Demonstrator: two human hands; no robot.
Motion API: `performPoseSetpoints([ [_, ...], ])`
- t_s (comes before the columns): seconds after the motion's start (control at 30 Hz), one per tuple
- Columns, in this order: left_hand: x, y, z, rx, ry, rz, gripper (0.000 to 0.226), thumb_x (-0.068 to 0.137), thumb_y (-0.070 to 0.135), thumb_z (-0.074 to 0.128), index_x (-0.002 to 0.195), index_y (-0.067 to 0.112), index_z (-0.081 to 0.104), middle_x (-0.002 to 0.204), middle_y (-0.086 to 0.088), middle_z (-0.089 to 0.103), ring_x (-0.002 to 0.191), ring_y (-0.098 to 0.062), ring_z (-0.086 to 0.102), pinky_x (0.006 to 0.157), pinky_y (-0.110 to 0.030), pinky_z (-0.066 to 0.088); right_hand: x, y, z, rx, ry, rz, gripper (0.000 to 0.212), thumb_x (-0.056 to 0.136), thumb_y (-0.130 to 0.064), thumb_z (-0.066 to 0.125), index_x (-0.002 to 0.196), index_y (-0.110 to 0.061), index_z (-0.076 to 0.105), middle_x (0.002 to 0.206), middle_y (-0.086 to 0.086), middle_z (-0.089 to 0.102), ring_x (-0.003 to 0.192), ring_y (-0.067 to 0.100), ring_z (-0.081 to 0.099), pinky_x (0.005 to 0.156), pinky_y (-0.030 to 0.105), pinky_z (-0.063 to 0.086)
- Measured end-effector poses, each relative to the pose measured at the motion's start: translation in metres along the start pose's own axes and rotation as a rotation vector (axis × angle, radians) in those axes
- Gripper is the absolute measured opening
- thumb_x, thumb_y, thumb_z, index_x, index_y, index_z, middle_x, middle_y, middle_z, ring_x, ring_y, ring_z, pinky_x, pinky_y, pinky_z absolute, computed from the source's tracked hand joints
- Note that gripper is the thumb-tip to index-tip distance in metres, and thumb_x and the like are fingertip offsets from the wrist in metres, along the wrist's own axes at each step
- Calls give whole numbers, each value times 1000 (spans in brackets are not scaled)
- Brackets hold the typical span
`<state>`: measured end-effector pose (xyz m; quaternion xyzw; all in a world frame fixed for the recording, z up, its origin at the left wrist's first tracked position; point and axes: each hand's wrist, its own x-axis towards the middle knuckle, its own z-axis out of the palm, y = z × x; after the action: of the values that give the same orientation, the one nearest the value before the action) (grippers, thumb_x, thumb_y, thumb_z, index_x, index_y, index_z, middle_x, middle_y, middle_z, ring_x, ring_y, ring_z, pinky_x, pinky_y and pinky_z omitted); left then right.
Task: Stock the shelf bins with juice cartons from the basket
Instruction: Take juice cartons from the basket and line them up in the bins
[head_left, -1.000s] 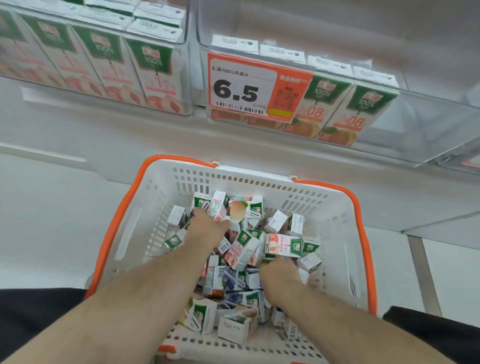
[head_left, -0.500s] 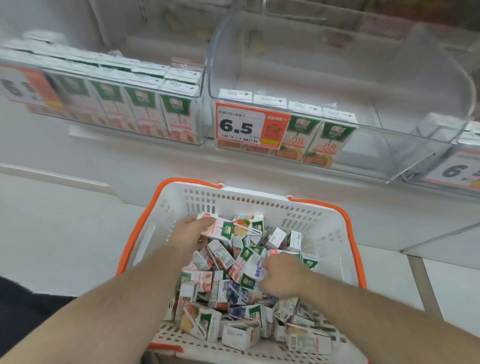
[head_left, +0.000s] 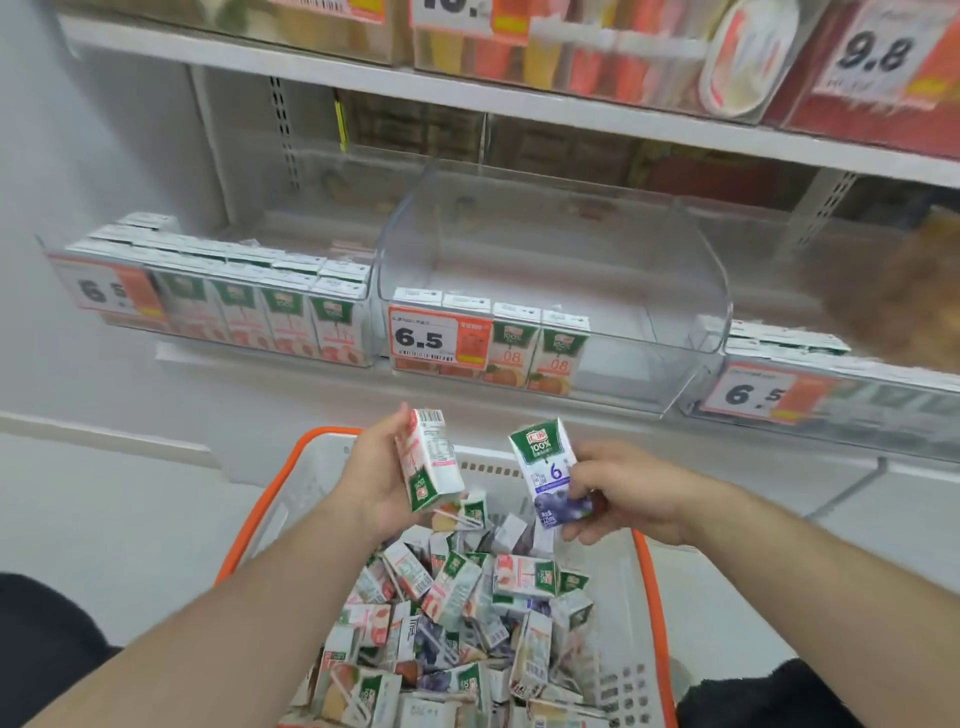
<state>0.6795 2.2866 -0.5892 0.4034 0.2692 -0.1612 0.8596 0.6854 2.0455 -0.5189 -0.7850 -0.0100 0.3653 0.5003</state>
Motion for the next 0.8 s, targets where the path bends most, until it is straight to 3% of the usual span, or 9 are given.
performPoseSetpoints([
  [0.1,-17,-2,20,202,1,-13,32,85,48,63,85,17,67,84,-12,64,81,-30,65,85,-45,52,-5,-1,-3,59,92,-138,49,71,16,56,106,-17,64,97,11,72,83,27,71,70,38,57],
  [0.2,-23,-7,37,501,29,118,15,89,25,59,83,16,69,66,-6,62,60,-23,59,61,-28,49,-11,-2,-2,88,188,-258,62,72,27,59,105,-25,64,103,5,71,92,22,70,84,41,56],
  [0.27,-29,-10,52,678,0,227,20,91,13,53,99,20,70,73,-6,66,60,-18,58,54,-23,46,-15,-3,-6,77,220,-292,64,73,25,63,108,-28,62,110,-1,71,96,16,69,85,33,56],
  [0.37,-32,-14,75,1014,-81,375,32,92,9,52,112,30,63,94,2,68,51,-8,50,47,-22,41,-19,-6,-15,106,310,-294,64,73,23,64,113,-28,62,117,3,67,102,22,67,92,39,54],
  [0.43,-34,-19,90,1192,-166,475,36,89,14,59,118,35,55,96,7,64,47,-4,54,48,-21,44,-23,-6,-22,146,352,-299,64,73,23,62,117,-23,63,116,7,66,99,27,69,91,43,55],
  [0.5,-37,-23,107,1295,-229,545,35,83,29,71,110,42,53,96,9,61,52,-5,60,51,-23,47,-29,-9,-28,200,352,-315,57,75,25,59,109,-20,65,108,10,68,94,30,70,83,40,58],
  [0.6,-33,-28,129,1285,-188,642,33,72,51,73,101,43,59,96,13,66,77,-6,66,73,-33,56,-42,-15,-36,299,290,-327,46,78,26,54,95,-15,66,94,13,71,81,27,70,73,33,59],
  [0.67,-28,-31,139,1251,-143,719,34,66,59,68,97,46,61,95,15,68,86,-6,64,80,-38,55,-50,-17,-41,262,320,-321,44,78,23,55,92,-16,67,93,8,72,84,24,69,75,30,59],
  [0.8,-25,-39,157,1303,-93,848,28,76,47,73,100,37,64,95,12,65,88,-9,58,74,-34,51,-68,-19,-56,-95,730,-404,51,77,-4,67,121,-29,60,110,-6,63,85,14,64,63,13,47],
])
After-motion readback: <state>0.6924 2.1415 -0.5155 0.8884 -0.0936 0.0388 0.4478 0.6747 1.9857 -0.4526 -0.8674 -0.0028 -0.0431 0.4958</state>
